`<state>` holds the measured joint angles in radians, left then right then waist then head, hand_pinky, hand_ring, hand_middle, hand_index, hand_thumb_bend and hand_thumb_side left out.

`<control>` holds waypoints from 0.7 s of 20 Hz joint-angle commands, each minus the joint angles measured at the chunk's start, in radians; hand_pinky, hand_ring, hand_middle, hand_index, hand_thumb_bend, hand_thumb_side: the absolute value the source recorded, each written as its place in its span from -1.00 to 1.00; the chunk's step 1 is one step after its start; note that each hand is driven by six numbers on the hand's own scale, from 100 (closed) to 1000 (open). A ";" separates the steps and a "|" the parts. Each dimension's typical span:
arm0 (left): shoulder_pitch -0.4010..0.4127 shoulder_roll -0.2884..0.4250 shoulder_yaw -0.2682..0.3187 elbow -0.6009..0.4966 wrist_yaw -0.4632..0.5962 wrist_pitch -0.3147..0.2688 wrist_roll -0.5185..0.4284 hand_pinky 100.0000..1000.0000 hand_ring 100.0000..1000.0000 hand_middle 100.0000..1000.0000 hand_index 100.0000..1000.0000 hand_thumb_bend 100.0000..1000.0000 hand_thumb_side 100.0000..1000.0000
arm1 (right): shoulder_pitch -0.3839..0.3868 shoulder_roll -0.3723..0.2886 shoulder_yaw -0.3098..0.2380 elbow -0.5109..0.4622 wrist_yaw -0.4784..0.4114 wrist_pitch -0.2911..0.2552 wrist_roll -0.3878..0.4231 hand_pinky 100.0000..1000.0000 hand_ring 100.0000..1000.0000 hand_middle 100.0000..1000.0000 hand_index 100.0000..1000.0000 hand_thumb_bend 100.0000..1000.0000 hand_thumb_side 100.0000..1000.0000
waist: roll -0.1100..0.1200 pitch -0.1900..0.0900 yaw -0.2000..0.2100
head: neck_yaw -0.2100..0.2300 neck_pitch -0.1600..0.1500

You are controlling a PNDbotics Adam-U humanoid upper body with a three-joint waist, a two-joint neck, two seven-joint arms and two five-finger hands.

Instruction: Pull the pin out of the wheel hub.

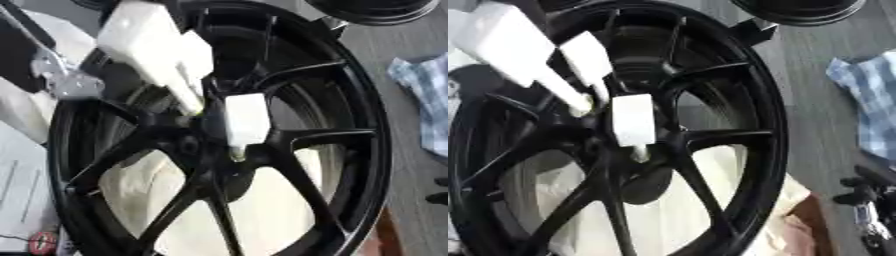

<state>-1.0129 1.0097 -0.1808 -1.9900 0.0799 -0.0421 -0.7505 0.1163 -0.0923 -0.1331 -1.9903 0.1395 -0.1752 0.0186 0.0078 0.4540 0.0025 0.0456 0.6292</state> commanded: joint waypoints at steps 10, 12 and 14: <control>0.226 0.201 0.230 0.075 0.151 0.009 0.228 0.03 -0.39 -0.64 -0.29 -1.00 -0.62 | 0.024 -0.013 -0.027 -0.010 -0.001 -0.018 -0.018 0.34 0.05 0.24 0.65 -1.00 0.18 | -0.015 -0.055 0.054 | -0.036 0.039; 0.289 0.225 0.272 0.128 0.159 0.002 0.260 0.03 -0.39 -0.64 -0.28 -1.00 -0.62 | 0.024 -0.009 -0.032 -0.010 -0.001 -0.020 -0.024 0.34 0.05 0.24 0.65 -1.00 0.18 | -0.019 -0.056 0.064 | -0.044 0.041; 0.354 0.240 0.310 0.184 0.149 0.002 0.290 0.03 -0.40 -0.65 -0.28 -1.00 -0.61 | 0.023 -0.007 -0.036 -0.010 -0.003 -0.024 -0.030 0.34 0.05 0.24 0.65 -1.00 0.17 | -0.024 -0.057 0.072 | -0.053 0.041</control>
<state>-0.6539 1.1955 0.0871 -1.8315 0.2274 -0.0391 -0.4820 0.1341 -0.0924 -0.1607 -1.9902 0.1390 -0.1959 -0.0051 -0.0197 0.4251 0.0746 -0.0013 0.6673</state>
